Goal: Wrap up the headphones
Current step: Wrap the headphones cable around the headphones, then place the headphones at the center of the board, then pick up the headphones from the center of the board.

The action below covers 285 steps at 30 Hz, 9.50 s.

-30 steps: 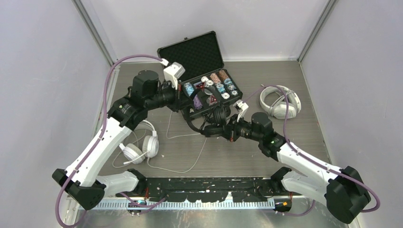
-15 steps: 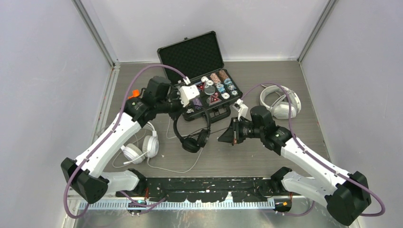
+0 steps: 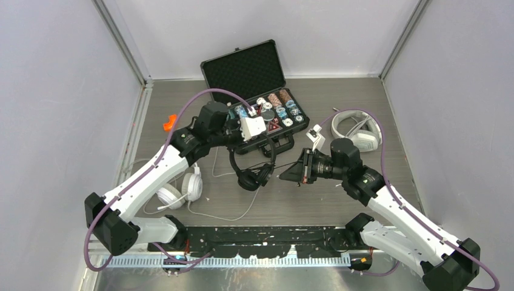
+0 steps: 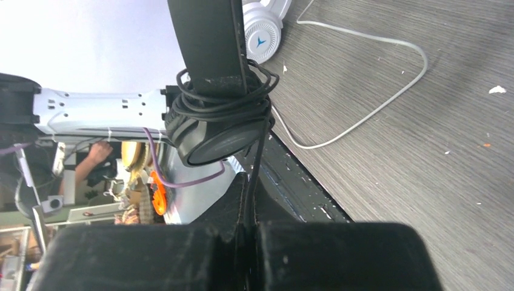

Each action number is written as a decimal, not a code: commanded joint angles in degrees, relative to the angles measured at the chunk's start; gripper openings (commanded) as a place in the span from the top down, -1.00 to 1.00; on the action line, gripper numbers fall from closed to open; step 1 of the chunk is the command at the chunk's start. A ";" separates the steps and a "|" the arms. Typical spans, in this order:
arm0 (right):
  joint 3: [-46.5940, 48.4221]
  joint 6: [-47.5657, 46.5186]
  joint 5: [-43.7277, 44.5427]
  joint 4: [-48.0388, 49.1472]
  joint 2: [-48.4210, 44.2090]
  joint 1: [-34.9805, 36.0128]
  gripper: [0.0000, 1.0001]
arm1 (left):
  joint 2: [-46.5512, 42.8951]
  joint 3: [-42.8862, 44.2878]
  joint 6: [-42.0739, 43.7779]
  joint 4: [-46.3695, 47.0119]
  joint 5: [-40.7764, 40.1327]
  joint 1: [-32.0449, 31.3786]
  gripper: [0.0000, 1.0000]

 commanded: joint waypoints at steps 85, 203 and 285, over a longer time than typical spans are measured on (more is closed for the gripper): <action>9.48 4.31 35.24 -4.00 21.79 12.52 0.86 | 19.91 0.78 -55.28 6.20 -30.58 -12.39 1.00; 20.51 -8.55 54.99 -14.88 16.67 16.25 0.59 | 16.55 -0.04 -69.43 18.89 -33.91 -12.43 1.00; 9.57 5.45 62.20 -22.99 -19.19 16.20 -0.41 | 12.45 10.40 -68.94 -14.20 -56.96 -17.29 -0.99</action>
